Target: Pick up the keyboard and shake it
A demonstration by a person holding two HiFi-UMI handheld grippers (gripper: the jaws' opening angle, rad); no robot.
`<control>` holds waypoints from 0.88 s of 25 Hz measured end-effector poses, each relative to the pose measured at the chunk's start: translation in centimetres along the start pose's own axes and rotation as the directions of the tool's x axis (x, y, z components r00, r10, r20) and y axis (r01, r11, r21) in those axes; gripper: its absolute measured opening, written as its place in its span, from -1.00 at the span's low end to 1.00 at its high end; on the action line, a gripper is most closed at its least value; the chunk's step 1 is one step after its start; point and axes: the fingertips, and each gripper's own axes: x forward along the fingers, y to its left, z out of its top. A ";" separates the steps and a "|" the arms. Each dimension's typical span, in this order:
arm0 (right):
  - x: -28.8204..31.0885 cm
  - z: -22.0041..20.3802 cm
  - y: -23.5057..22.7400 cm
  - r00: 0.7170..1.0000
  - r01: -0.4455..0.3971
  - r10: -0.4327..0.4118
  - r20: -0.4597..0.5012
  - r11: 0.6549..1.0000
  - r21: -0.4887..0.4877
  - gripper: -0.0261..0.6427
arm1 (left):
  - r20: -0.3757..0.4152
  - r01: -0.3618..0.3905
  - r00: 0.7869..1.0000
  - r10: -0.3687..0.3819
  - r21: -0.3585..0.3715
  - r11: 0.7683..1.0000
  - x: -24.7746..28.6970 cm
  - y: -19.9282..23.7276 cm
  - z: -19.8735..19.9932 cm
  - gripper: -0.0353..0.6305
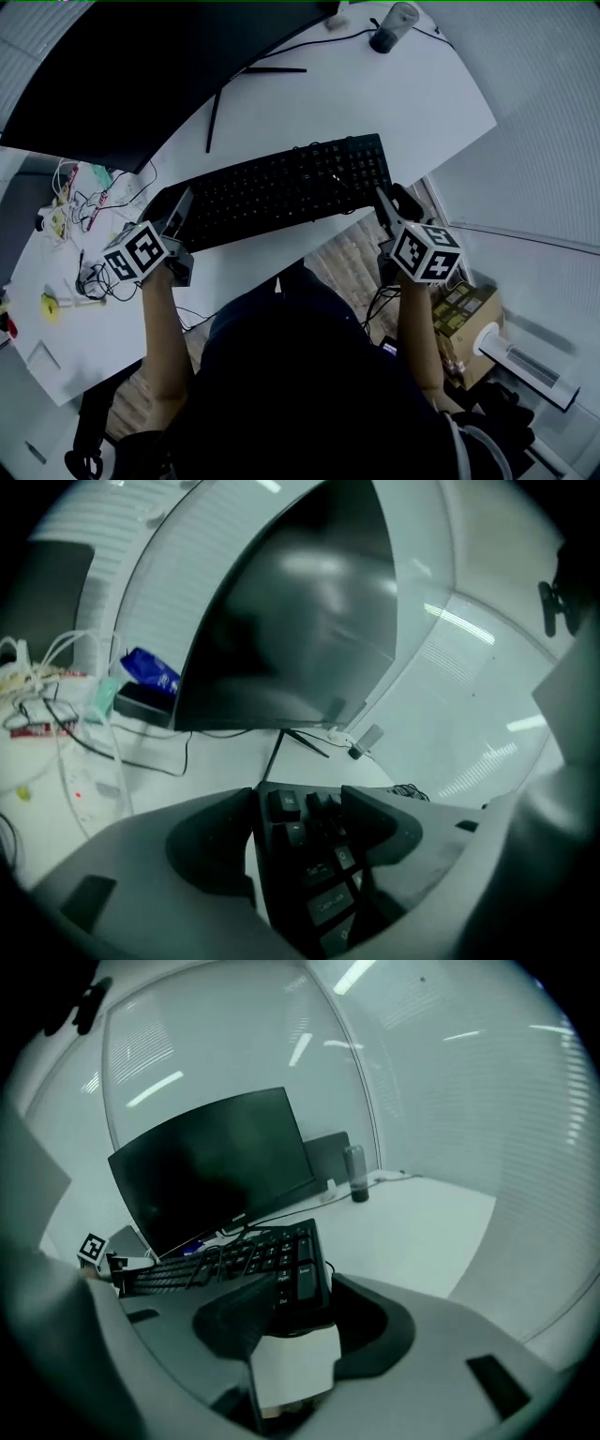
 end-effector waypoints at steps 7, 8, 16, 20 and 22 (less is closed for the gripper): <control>-3.6 5.1 1.8 0.990 0.111 -0.094 0.103 0.977 -0.183 -0.40 | -0.070 0.091 0.991 -0.114 -0.273 0.958 2.8 1.2 -5.5 0.01; -3.7 5.4 1.9 0.988 0.127 -0.105 0.112 0.971 -0.205 -0.43 | -0.077 0.096 0.989 -0.125 -0.299 0.949 3.0 1.3 -6.1 0.01; 0.4 1.4 -1.4 0.996 0.056 -0.055 0.065 0.998 -0.015 -0.42 | -0.092 -0.015 0.996 -0.003 -0.193 0.981 1.0 1.1 -5.5 0.01; 3.5 -2.3 -2.6 0.999 -0.022 0.015 0.046 0.989 0.144 -0.42 | -0.080 -0.074 0.995 0.068 -0.077 0.994 -0.4 1.1 -4.1 0.00; 5.0 -3.7 -2.9 0.999 -0.034 0.027 0.038 0.984 0.173 -0.42 | -0.086 -0.094 0.992 0.090 -0.049 0.994 -0.3 1.6 -4.2 0.00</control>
